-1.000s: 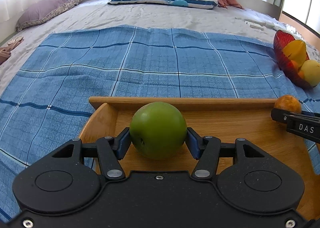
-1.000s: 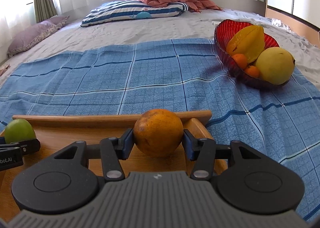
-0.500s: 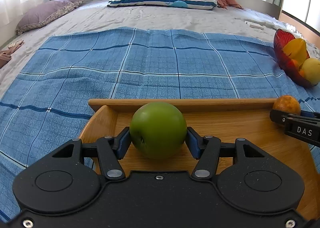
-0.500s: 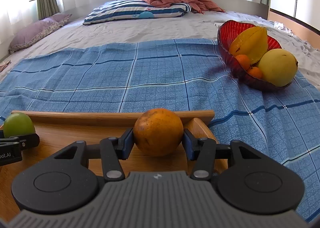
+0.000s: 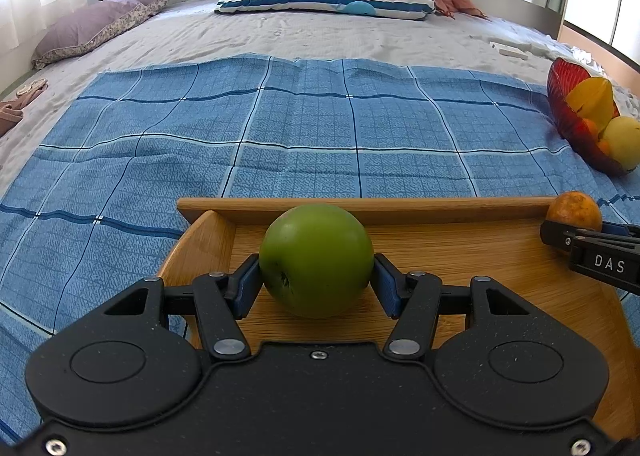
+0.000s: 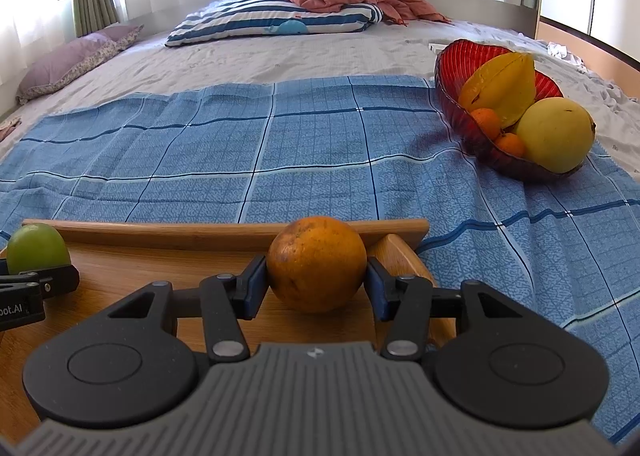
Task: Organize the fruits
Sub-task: 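Open the left tool releasing the apple while the right tool releases the orange on the tray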
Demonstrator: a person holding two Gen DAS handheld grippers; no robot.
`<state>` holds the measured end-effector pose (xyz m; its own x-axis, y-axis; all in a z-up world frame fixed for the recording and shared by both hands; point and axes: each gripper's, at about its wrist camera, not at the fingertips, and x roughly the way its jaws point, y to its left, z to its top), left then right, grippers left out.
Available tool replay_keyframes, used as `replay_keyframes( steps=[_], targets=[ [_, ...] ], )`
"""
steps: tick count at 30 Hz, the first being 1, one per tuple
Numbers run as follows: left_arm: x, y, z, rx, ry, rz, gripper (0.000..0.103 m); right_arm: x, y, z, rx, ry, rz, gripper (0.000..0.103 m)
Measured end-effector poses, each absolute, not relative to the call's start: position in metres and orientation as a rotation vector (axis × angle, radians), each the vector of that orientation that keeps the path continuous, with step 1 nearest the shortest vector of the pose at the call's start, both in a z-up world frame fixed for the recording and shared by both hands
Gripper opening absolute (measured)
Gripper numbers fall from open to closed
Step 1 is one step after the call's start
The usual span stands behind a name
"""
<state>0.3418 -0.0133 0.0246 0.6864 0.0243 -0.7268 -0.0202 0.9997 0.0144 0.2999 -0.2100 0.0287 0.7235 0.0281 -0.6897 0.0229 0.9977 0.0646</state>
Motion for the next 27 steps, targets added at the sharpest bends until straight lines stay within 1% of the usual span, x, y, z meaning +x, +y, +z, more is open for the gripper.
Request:
replay_keyframes(
  steps=[8, 9, 11, 12, 13, 14, 15, 16, 17, 19, 27],
  targets=[
    [0.341, -0.013, 0.025, 0.01, 0.82, 0.025, 0.057, 0.3, -0.212, 0.03, 0.08, 0.771, 0.002, 0.057],
    [0.342, -0.013, 0.025, 0.009, 0.82, 0.025, 0.057, 0.3, -0.212, 0.031, 0.082, 0.772, 0.003, 0.06],
    [0.341, -0.012, 0.025, 0.008, 0.824, 0.025, 0.057, 0.299, -0.212, 0.032, 0.091, 0.772, 0.01, 0.062],
    [0.341, -0.012, 0.025, 0.008, 0.826, 0.025, 0.057, 0.299, -0.212, 0.032, 0.093, 0.773, 0.009, 0.069],
    [0.341, -0.012, 0.026, 0.009, 0.825, 0.025, 0.057, 0.299, -0.212, 0.033, 0.09, 0.776, 0.009, 0.07],
    [0.34, -0.013, 0.026, 0.014, 0.818, 0.03, 0.059, 0.299, -0.212, 0.034, 0.084, 0.777, 0.007, 0.071],
    [0.34, -0.013, 0.027, 0.02, 0.811, 0.034, 0.066, 0.298, -0.212, 0.034, 0.081, 0.776, 0.009, 0.072],
    [0.339, -0.013, 0.028, 0.025, 0.803, 0.038, 0.07, 0.298, -0.212, 0.035, 0.082, 0.777, 0.009, 0.073],
    [0.338, -0.013, 0.029, 0.025, 0.799, 0.038, 0.071, 0.297, -0.212, 0.036, 0.085, 0.776, 0.01, 0.075],
    [0.336, -0.012, 0.032, 0.019, 0.795, 0.031, 0.077, 0.296, -0.213, 0.037, 0.09, 0.776, 0.012, 0.077],
    [0.327, -0.015, 0.038, 0.038, 0.781, 0.026, 0.088, 0.287, -0.212, 0.042, 0.085, 0.776, 0.03, 0.085]
  ],
)
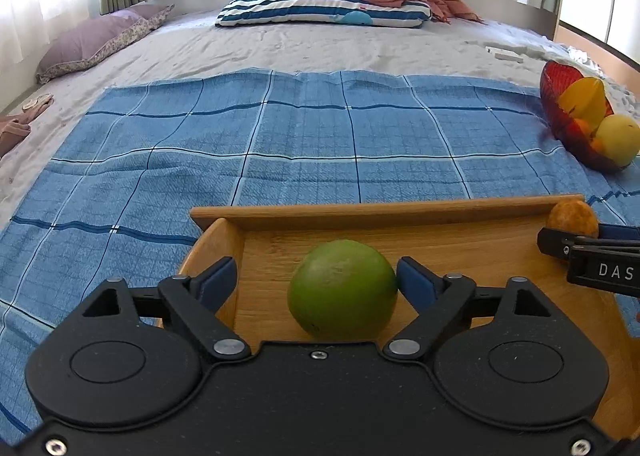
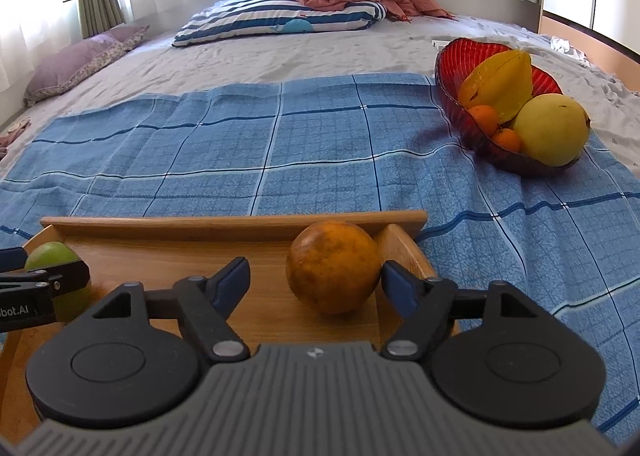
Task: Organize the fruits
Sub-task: 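Open the left tool releasing the apple while the right tool releases the orange on the tray, then withdraw both tools from the tray back toward the remaining fruits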
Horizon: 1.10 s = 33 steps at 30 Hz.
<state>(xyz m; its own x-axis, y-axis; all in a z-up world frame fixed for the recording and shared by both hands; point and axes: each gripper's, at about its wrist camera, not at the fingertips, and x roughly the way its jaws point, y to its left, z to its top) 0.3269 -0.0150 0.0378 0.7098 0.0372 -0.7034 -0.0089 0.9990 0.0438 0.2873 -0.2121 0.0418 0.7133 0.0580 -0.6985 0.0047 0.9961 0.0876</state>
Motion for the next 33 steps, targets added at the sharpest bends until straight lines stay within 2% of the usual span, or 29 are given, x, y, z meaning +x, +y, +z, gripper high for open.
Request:
replay_keyframes(
  steps=[9, 33],
  targets=[
    [0.311, -0.015, 0.043, 0.044, 0.767, 0.019, 0.097, 0.274, -0.209, 0.052, 0.069, 0.759, 0.045, 0.088],
    [0.22, -0.001, 0.057, 0.008, 0.709, -0.05, 0.1, 0.201, -0.203, 0.071, 0.036, 0.682, 0.13, 0.09]
  ],
)
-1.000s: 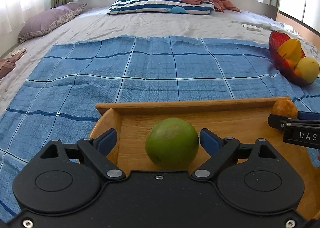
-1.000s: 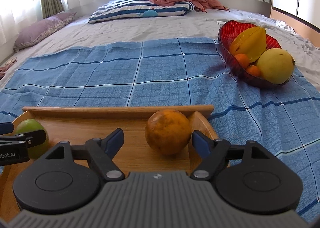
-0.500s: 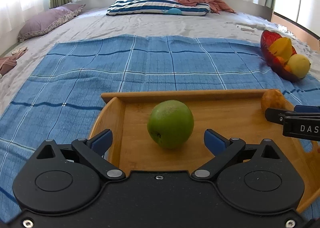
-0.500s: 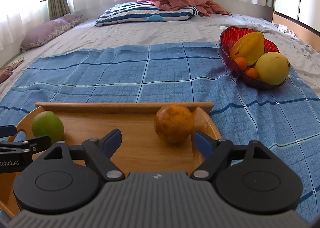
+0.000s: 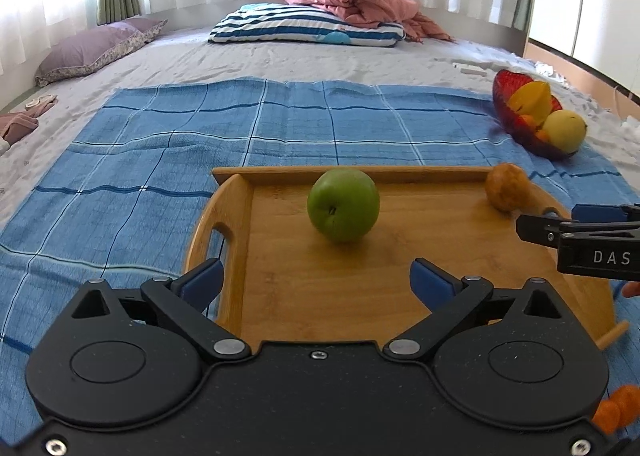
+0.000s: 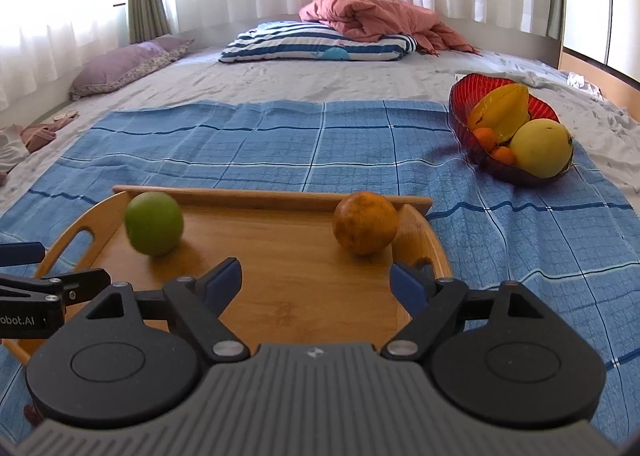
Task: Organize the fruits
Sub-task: 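Withdraw both tools from the tray back toward the remaining fruits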
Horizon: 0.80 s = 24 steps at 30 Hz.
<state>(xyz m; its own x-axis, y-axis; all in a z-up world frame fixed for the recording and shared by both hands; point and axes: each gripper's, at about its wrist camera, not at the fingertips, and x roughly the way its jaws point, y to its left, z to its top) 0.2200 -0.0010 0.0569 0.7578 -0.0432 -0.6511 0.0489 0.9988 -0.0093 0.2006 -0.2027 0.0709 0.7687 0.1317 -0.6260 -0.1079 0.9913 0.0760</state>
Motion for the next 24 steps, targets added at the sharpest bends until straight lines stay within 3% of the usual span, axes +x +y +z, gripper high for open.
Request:
replay_keyframes(
  steps=[24],
  targets=[
    [0.123, -0.009, 0.054, 0.016, 0.634, -0.135, 0.102, 0.119, -0.201, 0.062, -0.03, 0.637, 0.116, 0.092]
  ],
)
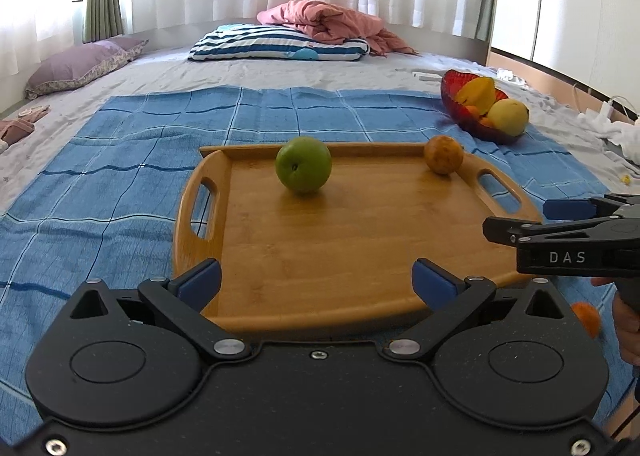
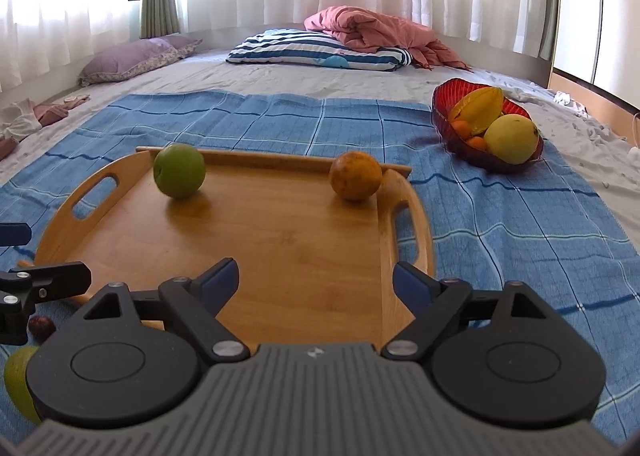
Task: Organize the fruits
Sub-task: 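Withdraw both tools from the tray back toward the remaining fruits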
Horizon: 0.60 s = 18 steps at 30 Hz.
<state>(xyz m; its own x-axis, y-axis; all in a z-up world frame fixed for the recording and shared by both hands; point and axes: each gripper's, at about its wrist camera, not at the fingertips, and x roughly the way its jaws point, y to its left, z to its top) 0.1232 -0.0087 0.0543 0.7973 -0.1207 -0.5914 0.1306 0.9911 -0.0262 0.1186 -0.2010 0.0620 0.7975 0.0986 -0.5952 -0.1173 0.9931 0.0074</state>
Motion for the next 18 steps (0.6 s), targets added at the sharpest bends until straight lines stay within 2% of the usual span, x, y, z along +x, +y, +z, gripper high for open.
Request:
replay_keyframes(
  steps=[18],
  targets=[
    [0.055, -0.011, 0.041, 0.012, 0.595, -0.156, 0.103, 0.041, -0.215, 0.042, -0.025, 0.535, 0.051, 0.095]
  ],
)
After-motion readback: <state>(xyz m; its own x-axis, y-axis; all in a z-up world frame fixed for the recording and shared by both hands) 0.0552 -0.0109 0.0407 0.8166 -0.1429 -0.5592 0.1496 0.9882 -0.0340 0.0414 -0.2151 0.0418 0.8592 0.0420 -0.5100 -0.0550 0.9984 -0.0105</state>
